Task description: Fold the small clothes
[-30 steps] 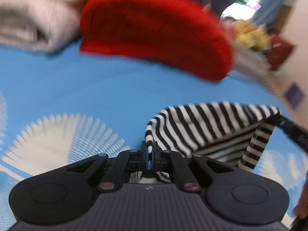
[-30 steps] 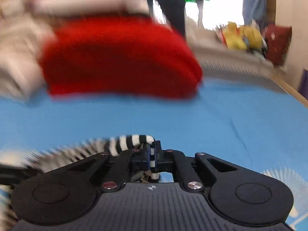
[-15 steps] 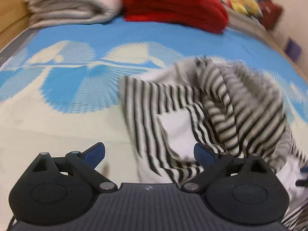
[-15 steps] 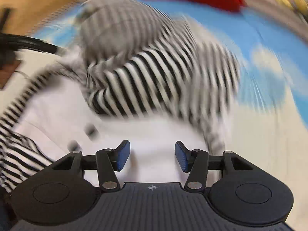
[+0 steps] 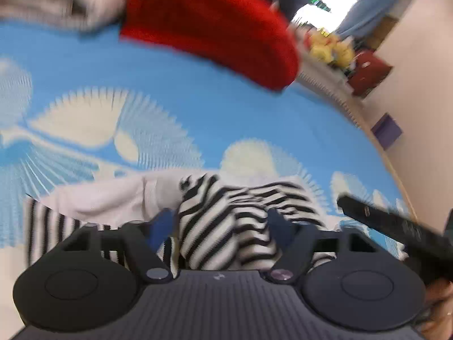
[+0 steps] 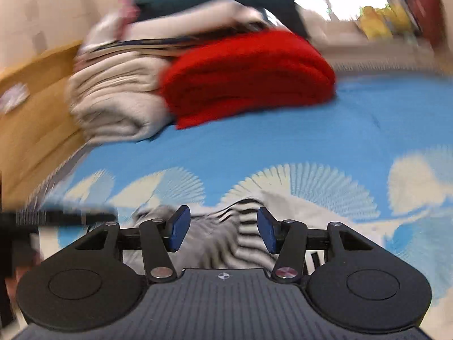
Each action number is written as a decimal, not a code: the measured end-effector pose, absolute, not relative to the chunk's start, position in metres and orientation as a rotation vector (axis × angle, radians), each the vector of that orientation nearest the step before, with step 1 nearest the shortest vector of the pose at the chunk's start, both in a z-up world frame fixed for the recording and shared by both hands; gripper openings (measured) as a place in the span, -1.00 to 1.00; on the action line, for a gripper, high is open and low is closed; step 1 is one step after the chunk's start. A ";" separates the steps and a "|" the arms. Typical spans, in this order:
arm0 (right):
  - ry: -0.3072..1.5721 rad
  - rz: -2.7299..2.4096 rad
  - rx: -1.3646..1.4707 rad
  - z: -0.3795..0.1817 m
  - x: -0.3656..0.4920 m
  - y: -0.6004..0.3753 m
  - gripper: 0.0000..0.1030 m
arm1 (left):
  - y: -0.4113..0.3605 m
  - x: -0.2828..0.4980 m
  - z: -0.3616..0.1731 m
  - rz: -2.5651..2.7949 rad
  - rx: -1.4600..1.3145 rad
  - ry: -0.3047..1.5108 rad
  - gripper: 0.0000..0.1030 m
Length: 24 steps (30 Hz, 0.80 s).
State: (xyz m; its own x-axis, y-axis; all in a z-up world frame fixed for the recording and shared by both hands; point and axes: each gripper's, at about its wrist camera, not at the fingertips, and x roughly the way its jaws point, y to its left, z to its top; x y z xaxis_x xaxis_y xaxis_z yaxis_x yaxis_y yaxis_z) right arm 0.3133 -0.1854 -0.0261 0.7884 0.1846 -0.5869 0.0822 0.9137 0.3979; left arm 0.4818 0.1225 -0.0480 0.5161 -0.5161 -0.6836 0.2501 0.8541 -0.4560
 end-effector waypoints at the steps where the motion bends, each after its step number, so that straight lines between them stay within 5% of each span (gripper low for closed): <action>1: 0.693 0.015 0.473 -0.038 0.333 -0.192 0.07 | 0.123 0.493 -0.058 -0.462 -0.337 0.941 0.18; 2: 0.721 0.013 0.502 -0.047 0.348 -0.198 0.10 | 0.120 0.502 -0.066 -0.475 -0.338 0.961 0.02; 3: 0.763 0.025 0.526 -0.058 0.361 -0.203 0.08 | 0.118 0.509 -0.070 -0.489 -0.329 0.967 -0.66; 4: 0.804 0.040 0.563 -0.072 0.368 -0.203 -0.03 | 0.116 0.513 -0.076 -0.487 -0.301 0.955 -0.88; 5: 0.838 0.071 0.571 -0.083 0.375 -0.202 -0.83 | 0.112 0.515 -0.078 -0.457 -0.258 0.928 -0.88; 6: 0.844 0.048 0.521 -0.090 0.379 -0.197 -0.99 | 0.110 0.520 -0.083 -0.400 -0.216 0.896 -0.88; 9: 0.824 -0.087 0.373 -0.108 0.376 -0.193 -0.98 | 0.117 0.541 -0.110 -0.339 -0.238 0.944 -0.85; 11: 0.800 -0.074 0.412 -0.112 0.368 -0.197 -0.96 | 0.123 0.533 -0.105 -0.359 -0.268 0.925 -0.72; 13: 0.781 -0.076 0.427 -0.093 0.350 -0.199 -0.72 | 0.125 0.513 -0.084 -0.392 -0.276 0.886 0.08; 15: 0.704 -0.047 0.389 -0.066 0.331 -0.197 -0.06 | 0.123 0.482 -0.055 -0.425 -0.258 0.794 0.50; 16: 0.640 0.010 0.345 -0.051 0.312 -0.188 -0.01 | 0.120 0.464 -0.040 -0.446 -0.233 0.749 0.62; 20: 0.603 0.227 0.175 -0.027 0.251 -0.142 -0.02 | 0.098 0.408 -0.018 -0.594 -0.185 0.704 0.62; 24: 0.697 0.288 -0.035 -0.064 0.210 -0.097 -0.03 | 0.070 0.384 -0.059 -0.462 0.092 0.735 0.62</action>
